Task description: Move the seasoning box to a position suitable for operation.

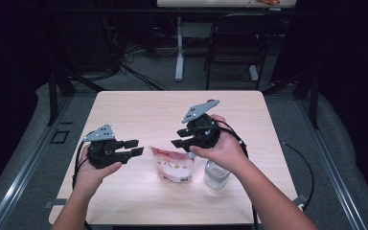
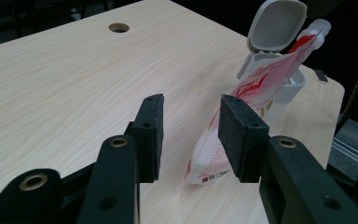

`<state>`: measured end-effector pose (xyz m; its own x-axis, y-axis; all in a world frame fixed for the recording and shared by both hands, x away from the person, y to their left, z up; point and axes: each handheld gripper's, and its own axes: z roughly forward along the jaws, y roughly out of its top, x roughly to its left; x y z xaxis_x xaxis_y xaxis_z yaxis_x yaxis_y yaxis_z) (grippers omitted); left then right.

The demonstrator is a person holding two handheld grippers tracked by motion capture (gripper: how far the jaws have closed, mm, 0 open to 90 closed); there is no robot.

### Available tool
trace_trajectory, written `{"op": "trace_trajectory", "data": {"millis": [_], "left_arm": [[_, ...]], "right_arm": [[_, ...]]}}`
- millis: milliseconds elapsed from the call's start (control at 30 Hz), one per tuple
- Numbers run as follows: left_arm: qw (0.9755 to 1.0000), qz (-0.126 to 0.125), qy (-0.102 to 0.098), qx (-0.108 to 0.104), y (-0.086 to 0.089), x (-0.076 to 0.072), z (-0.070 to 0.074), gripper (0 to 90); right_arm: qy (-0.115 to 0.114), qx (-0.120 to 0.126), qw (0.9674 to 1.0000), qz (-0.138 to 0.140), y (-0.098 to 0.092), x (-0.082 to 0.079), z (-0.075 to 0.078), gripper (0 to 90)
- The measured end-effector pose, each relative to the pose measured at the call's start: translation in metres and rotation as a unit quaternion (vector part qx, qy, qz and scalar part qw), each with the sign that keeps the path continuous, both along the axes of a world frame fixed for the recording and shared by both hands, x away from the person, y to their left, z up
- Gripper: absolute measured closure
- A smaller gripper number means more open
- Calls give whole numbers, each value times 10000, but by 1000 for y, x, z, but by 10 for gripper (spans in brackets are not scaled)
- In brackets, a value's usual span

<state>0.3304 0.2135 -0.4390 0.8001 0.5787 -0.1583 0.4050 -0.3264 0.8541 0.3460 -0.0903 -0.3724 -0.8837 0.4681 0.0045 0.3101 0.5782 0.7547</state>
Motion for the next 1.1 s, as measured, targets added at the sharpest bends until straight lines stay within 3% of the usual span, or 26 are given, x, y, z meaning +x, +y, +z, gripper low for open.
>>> {"op": "trace_trajectory", "data": {"millis": [200,633,1100], "left_arm": [[10000,57,5,-15,3,1,0,592],[9998,178,32,-46,11,2,0,593],[9997,233,52,-57,13,3,0,597]], "right_arm": [[51,-165,9998,46,6,5,1,629],[96,-409,9981,455,26,2,-3,643],[104,-374,9979,528,35,1,-4,659]]}}
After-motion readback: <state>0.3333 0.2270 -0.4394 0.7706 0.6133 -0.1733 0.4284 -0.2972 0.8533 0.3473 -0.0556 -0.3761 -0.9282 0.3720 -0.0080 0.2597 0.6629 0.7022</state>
